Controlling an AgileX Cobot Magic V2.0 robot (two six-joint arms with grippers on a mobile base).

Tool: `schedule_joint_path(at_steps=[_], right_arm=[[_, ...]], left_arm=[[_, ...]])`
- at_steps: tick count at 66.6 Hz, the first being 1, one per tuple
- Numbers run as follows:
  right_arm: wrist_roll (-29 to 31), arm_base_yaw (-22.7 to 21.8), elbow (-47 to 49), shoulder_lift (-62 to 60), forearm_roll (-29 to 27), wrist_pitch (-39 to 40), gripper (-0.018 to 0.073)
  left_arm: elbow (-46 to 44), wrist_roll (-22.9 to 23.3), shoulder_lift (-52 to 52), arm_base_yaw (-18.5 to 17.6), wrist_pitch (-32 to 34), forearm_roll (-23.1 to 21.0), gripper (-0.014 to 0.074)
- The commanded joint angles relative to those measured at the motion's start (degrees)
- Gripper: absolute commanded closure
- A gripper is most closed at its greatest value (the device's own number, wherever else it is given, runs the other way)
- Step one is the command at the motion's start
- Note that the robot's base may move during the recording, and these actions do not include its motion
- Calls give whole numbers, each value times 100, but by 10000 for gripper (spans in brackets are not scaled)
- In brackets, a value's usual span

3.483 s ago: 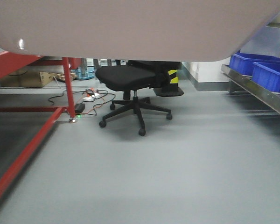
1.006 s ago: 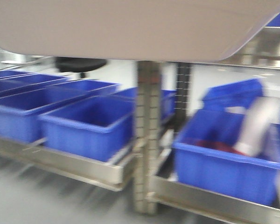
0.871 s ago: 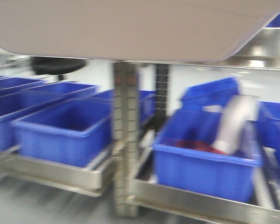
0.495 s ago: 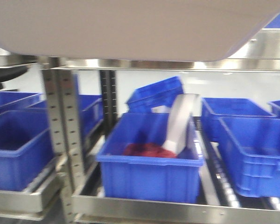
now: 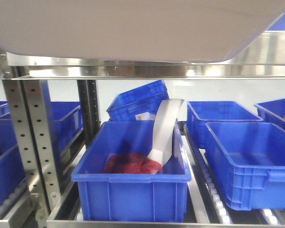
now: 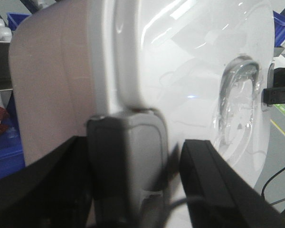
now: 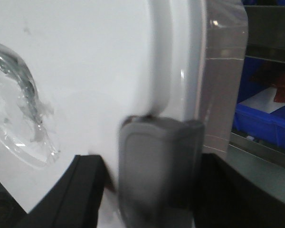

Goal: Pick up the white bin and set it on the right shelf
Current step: 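Raise the bin above the upper shelf level with both grippers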

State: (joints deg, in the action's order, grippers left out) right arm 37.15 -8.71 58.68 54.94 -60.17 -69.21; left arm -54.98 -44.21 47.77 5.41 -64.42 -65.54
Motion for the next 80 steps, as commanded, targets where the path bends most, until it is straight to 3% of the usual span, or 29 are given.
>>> schedule_joint_path(at_steps=[1,80], right_arm=[[54,43,218,-81,-885,-418,161],[54,43,218,-81,-885,-418,161]], left_arm=[[-215,-29,-90,-87,-305,-1015,335],[-215,-29,-90,-87,-305,-1015,335]])
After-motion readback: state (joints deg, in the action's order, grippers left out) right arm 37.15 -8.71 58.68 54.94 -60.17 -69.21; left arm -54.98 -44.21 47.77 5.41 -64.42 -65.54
